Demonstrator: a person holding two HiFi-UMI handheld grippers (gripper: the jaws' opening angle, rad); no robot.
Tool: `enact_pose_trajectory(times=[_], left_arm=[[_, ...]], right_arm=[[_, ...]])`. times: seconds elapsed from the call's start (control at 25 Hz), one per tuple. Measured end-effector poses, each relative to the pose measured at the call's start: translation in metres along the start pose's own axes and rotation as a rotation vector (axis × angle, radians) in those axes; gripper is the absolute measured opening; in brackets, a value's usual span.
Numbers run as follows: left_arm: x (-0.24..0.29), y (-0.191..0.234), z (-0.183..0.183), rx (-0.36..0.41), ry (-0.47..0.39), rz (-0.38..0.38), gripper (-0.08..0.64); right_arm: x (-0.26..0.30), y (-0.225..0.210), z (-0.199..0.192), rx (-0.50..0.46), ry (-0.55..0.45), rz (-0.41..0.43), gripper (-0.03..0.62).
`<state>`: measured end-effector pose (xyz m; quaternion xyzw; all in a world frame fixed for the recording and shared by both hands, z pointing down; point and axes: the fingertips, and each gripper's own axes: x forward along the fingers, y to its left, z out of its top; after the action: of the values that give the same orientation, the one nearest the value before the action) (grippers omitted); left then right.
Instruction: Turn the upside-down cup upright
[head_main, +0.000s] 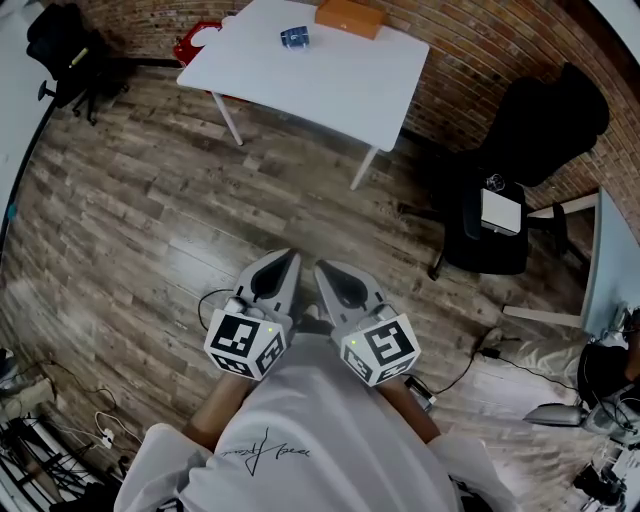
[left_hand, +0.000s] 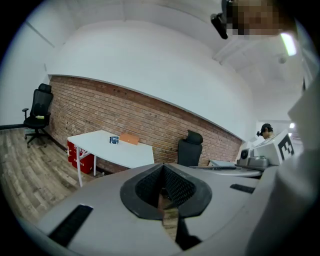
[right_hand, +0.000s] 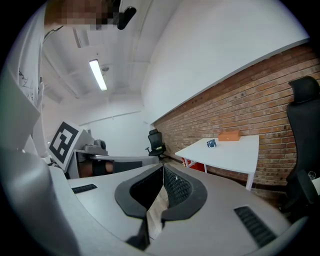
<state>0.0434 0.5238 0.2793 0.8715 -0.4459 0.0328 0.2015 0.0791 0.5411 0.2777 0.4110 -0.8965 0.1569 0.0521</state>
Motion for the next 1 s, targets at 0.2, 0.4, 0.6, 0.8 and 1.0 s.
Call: enact_pose_trajectory(times=[0.2, 0.4, 0.6, 0.8, 1.0], left_arm=[[0.011, 0.018, 0.012, 0.0, -0.004, 0.004, 0.008], [0.021, 0.041, 0.021, -0.004, 0.006, 0.012, 0.008], [0.032, 0.064, 0.034, -0.007, 0.008, 0.007, 0.008], [0.041, 0.088, 0.045, -0.013, 0.01, -0.005, 0.008], [0.047, 0.114, 0.057, -0.024, 0.007, -0.017, 0.008]], right_arm=[[0.023, -0.007, 0.006, 0.005, 0.018, 0.009, 0.021], [0.049, -0.014, 0.012, 0.029, 0.032, 0.006, 0.021], [0.076, -0.019, 0.022, 0.042, 0.035, 0.005, 0.021], [0.103, -0.023, 0.028, 0.045, 0.044, -0.007, 0.021], [0.13, -0.024, 0.035, 0.042, 0.057, -0.022, 0.021]])
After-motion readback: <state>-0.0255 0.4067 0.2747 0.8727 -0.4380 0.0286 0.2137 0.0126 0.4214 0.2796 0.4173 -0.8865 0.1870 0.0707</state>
